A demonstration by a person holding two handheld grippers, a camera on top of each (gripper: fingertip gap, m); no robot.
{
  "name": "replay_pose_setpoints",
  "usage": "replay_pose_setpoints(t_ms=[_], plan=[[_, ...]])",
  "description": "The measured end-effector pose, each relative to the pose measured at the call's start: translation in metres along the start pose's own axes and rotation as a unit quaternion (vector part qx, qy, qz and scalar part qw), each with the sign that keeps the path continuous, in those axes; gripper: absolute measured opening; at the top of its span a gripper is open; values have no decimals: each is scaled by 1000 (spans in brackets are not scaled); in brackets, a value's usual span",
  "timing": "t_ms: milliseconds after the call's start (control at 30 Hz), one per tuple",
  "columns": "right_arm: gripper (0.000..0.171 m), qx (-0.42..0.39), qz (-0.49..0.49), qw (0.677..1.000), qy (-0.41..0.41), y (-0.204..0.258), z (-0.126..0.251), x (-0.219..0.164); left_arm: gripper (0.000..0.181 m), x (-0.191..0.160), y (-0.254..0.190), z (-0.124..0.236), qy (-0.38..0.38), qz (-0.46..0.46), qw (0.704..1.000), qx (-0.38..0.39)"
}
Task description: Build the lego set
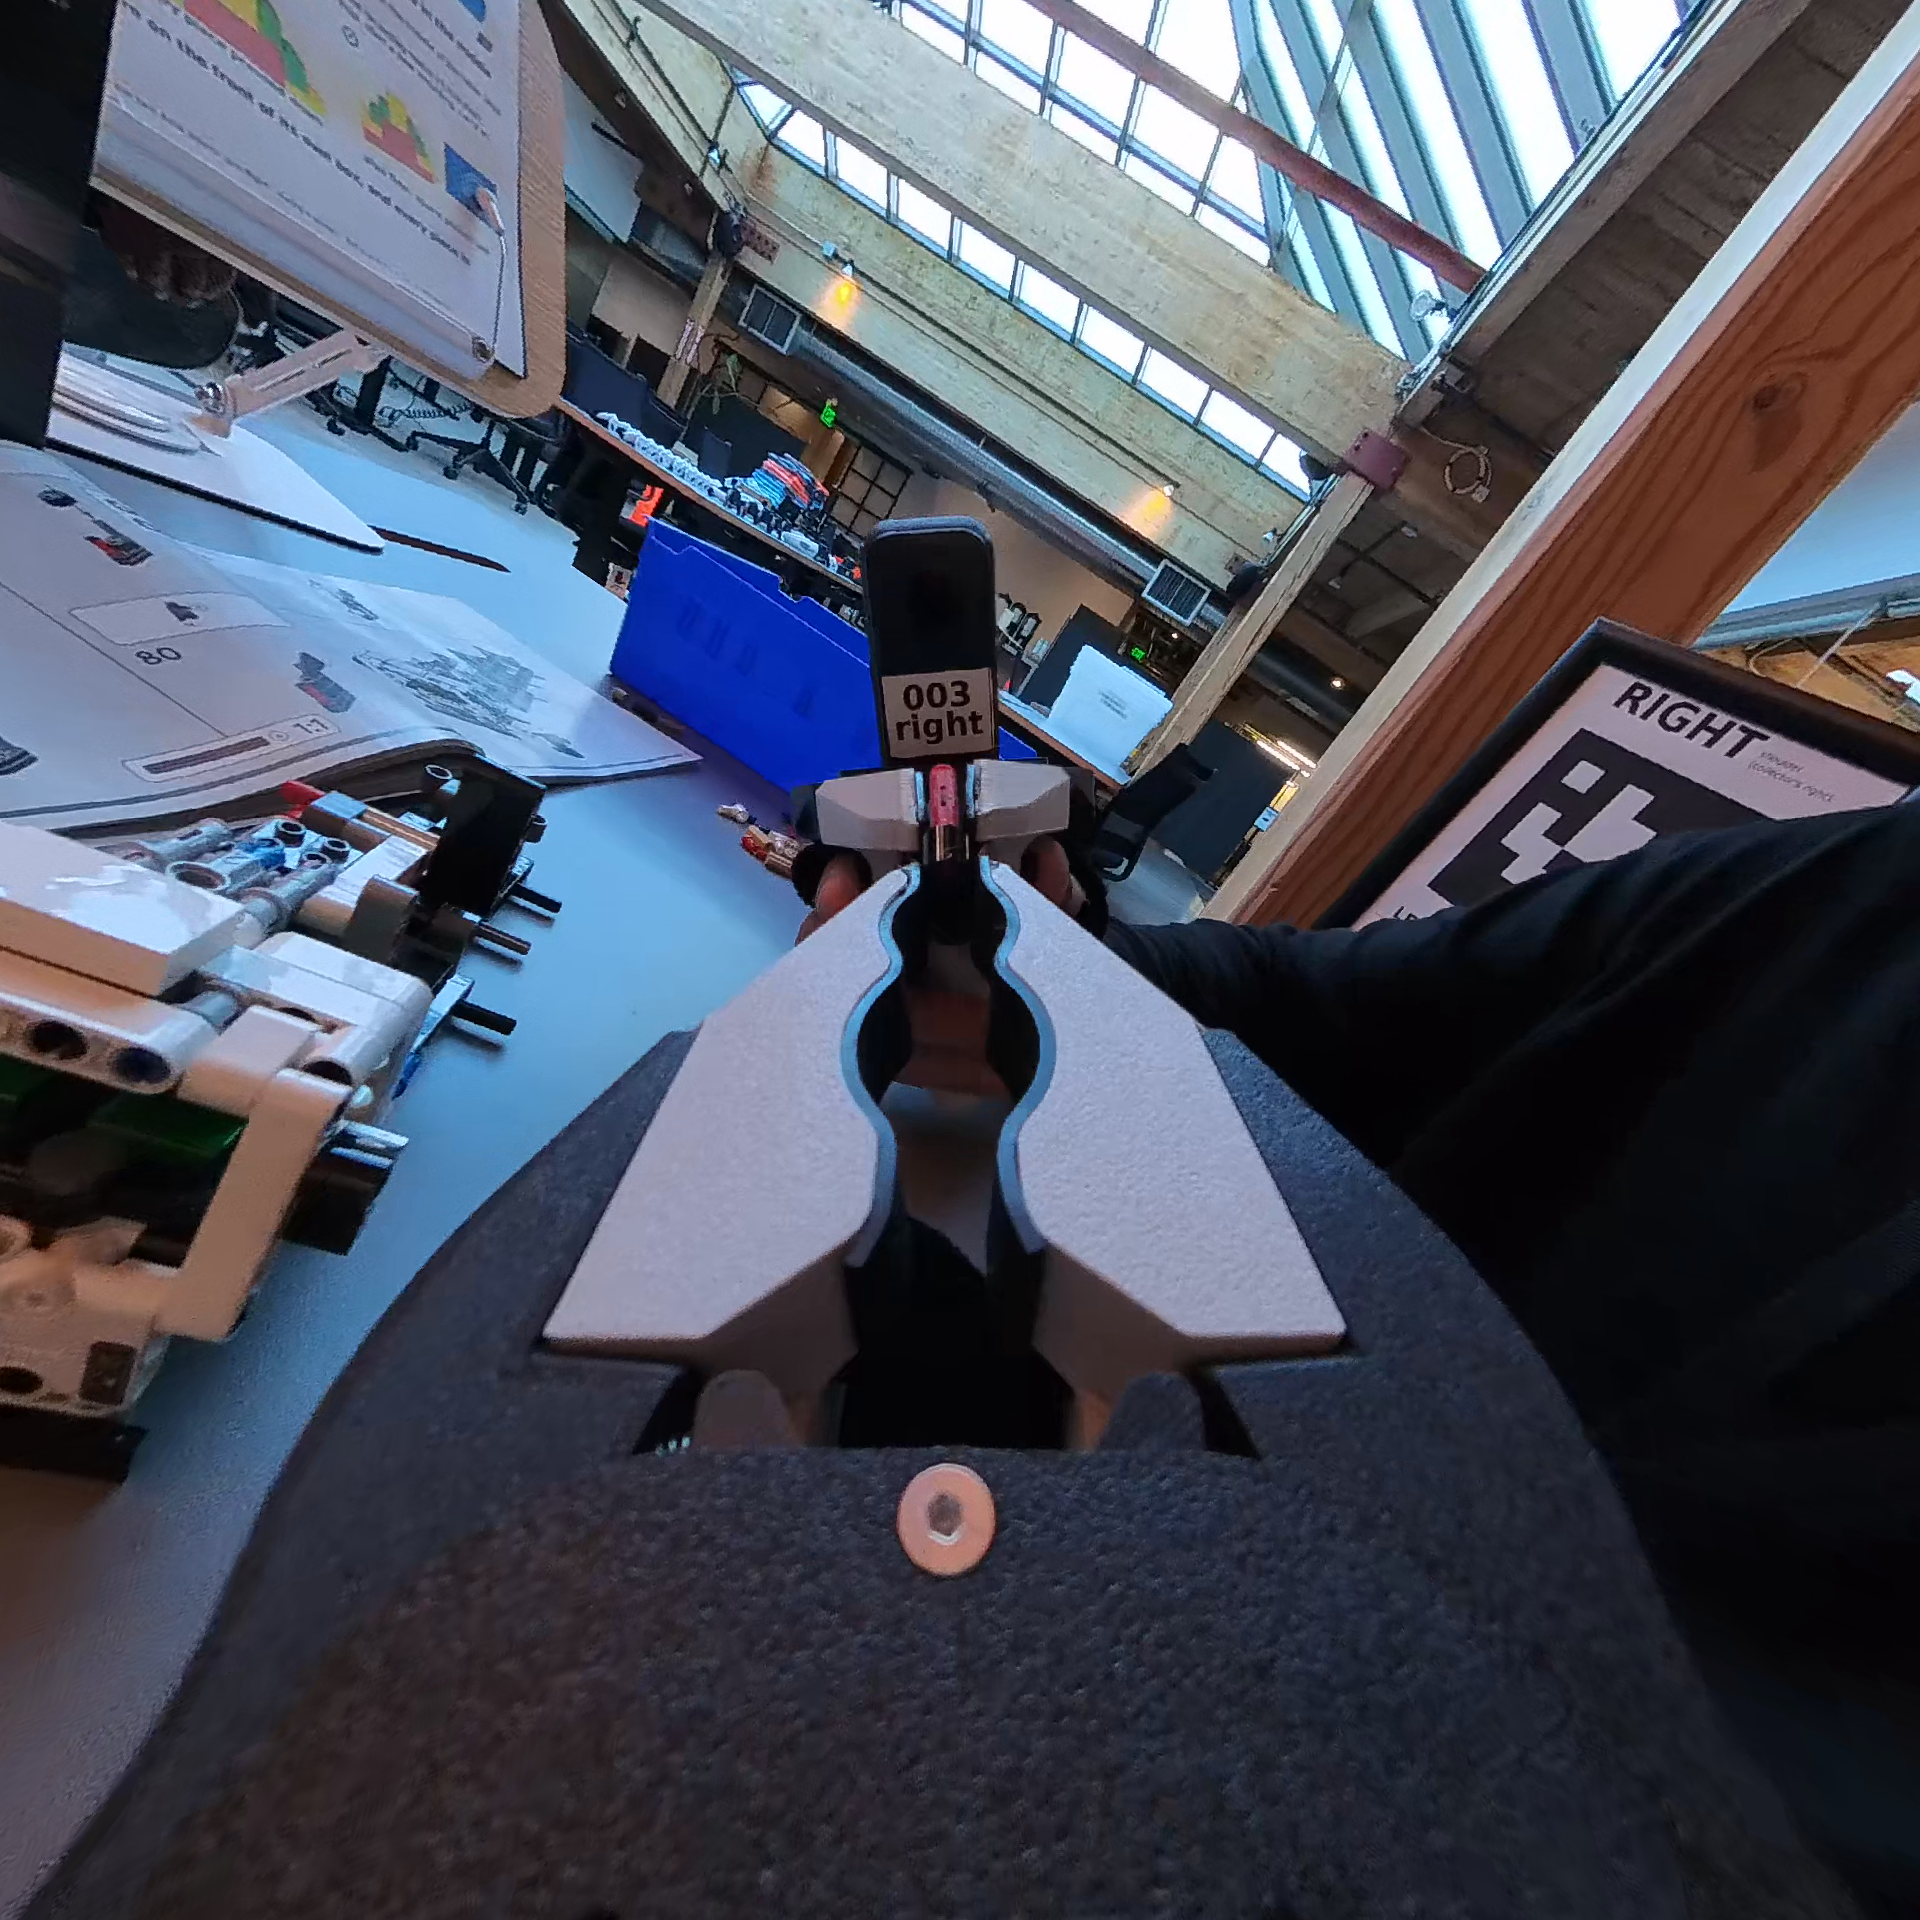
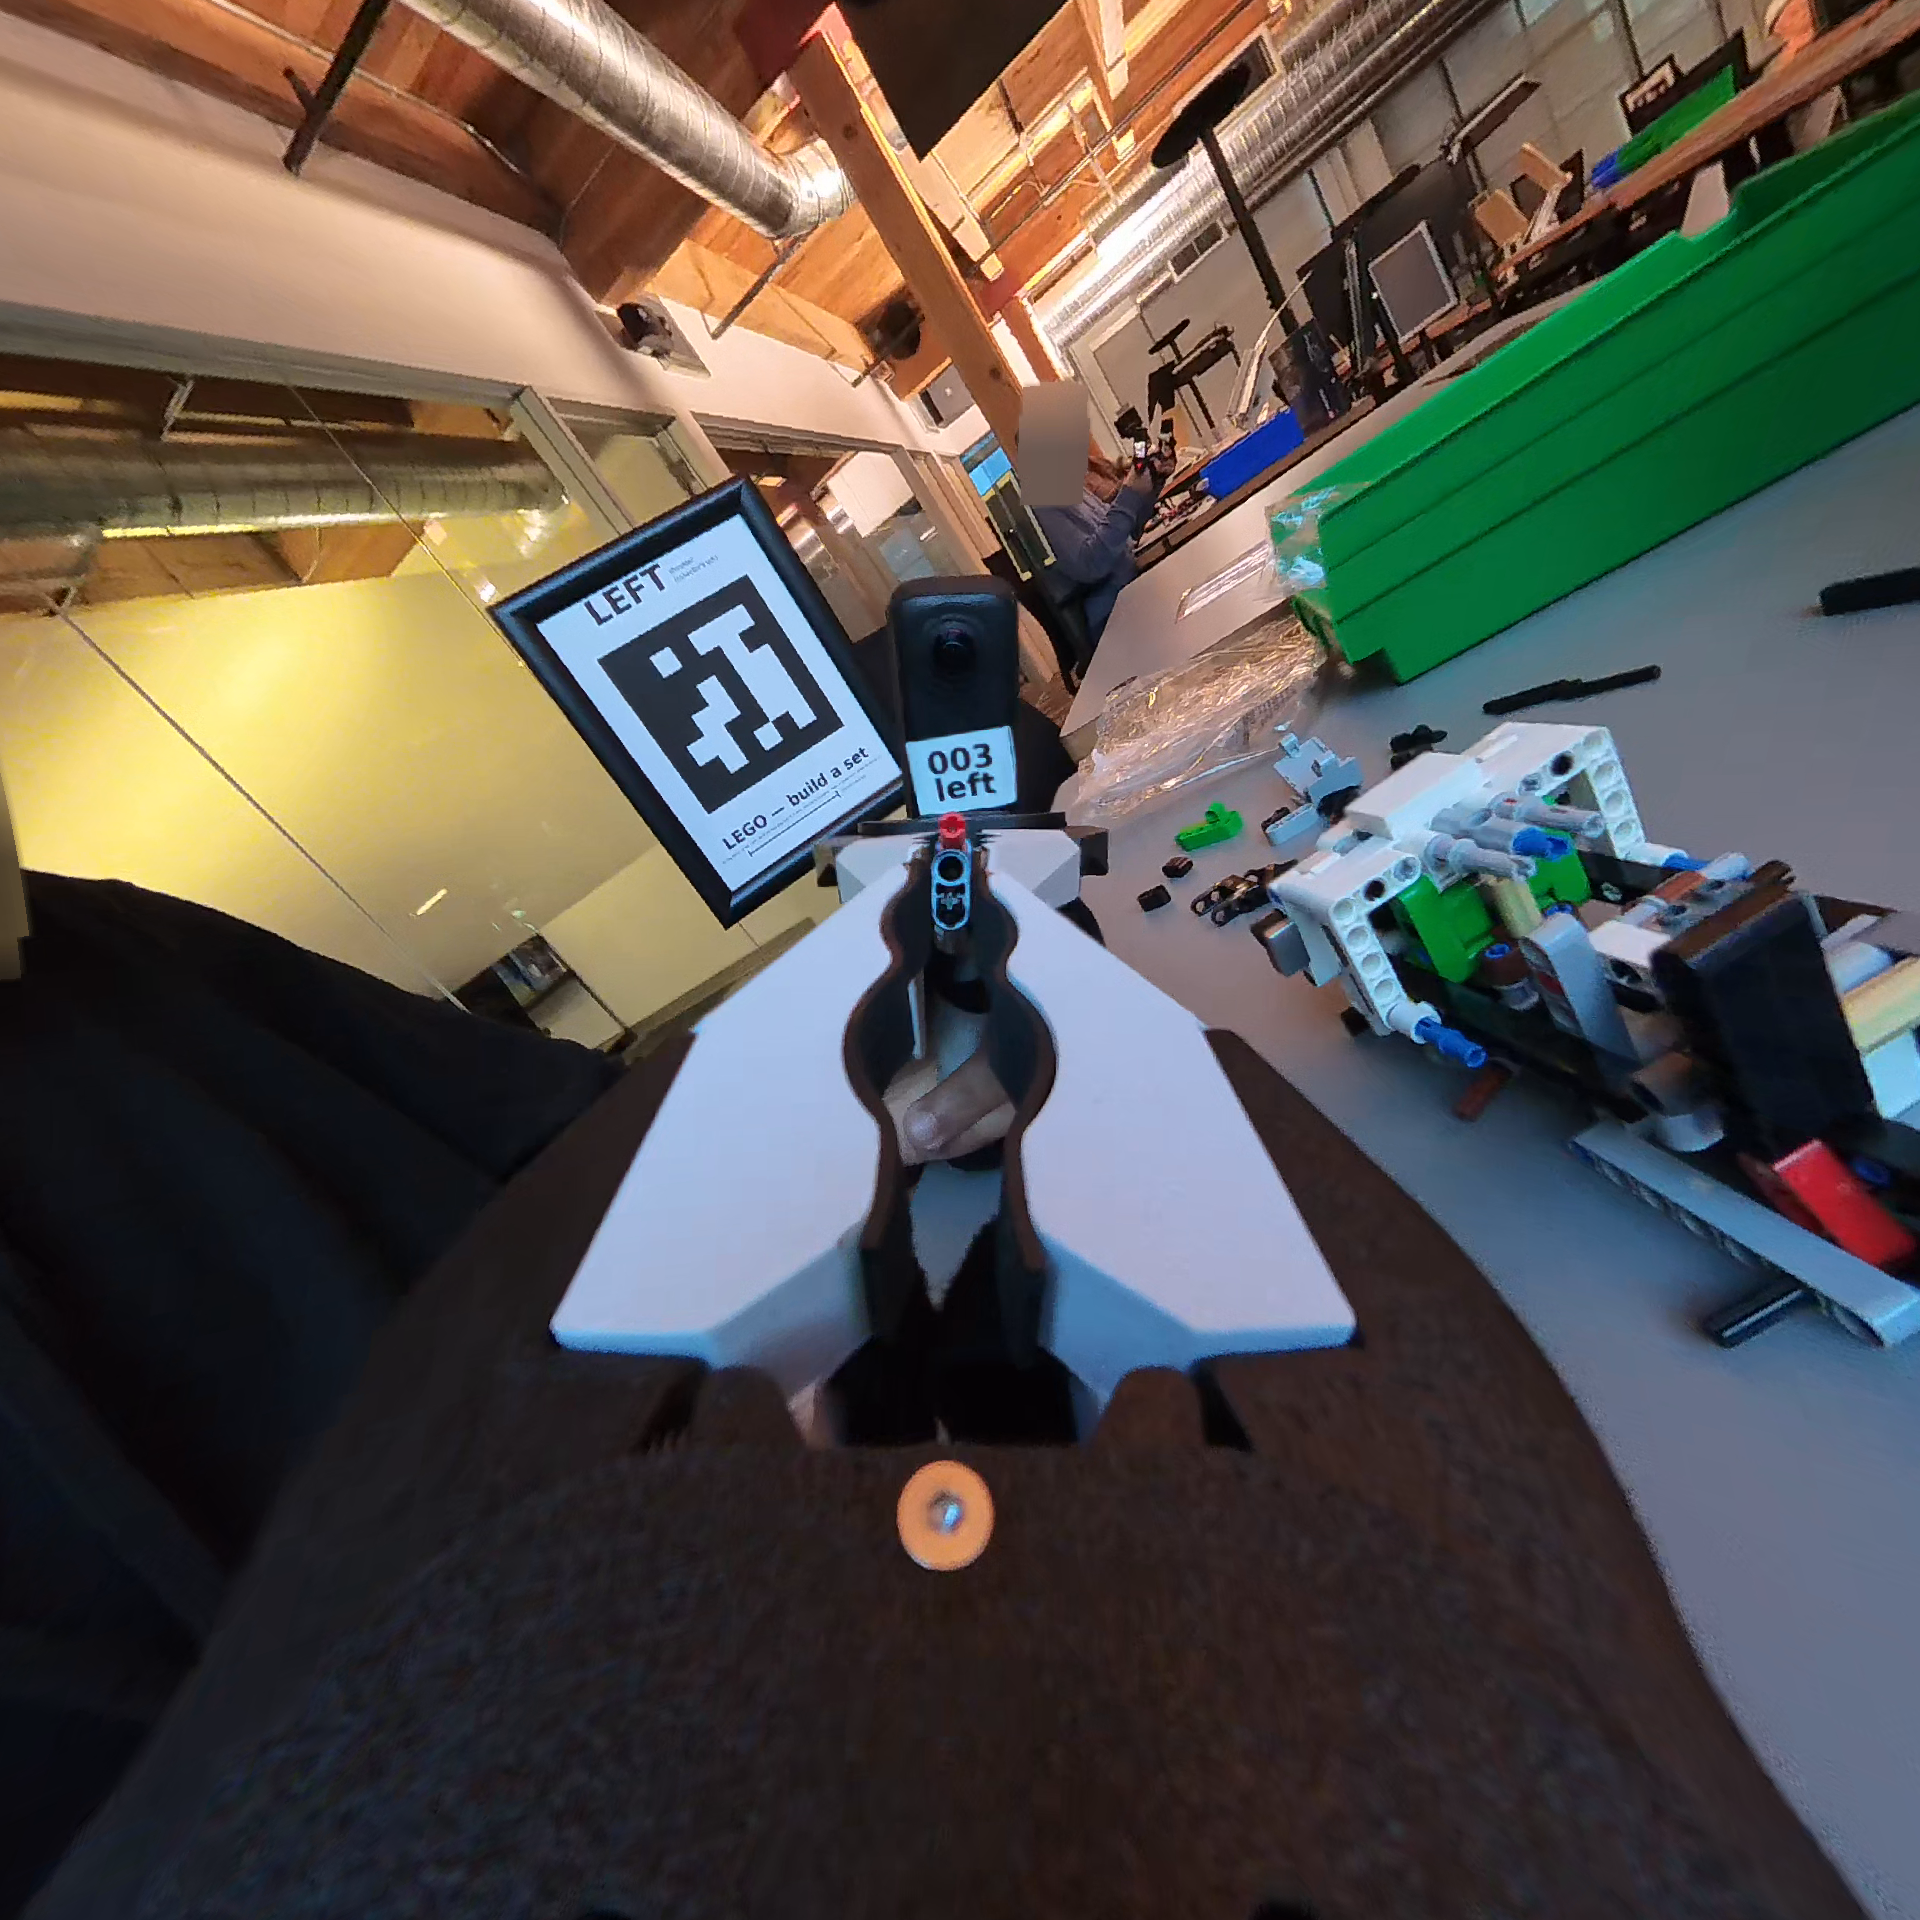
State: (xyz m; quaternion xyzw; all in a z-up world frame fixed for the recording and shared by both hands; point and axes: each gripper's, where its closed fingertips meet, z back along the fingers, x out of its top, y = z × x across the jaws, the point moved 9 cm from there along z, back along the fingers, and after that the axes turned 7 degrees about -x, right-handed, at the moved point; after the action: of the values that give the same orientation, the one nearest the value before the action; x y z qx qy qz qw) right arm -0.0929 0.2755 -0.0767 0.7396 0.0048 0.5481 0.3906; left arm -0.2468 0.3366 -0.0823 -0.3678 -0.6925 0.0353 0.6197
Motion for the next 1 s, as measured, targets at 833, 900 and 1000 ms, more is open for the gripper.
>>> replay_pose_setpoints(t_ms=[833, 900, 1000], plan=[[27, -288, 623, 724, 64, 47, -7, -17, 6, 0, 4, -2, -1, 10, 1000, 15], [27, -307, 634, 706, 70, 46, -11, -19, 6, -1, 4, -5, -1, 13, 1000, 17], [27, -331, 641, 688, 75, 45, -14, -21, 6, -2, 5, -6, -2, 15, 1000, 22]])
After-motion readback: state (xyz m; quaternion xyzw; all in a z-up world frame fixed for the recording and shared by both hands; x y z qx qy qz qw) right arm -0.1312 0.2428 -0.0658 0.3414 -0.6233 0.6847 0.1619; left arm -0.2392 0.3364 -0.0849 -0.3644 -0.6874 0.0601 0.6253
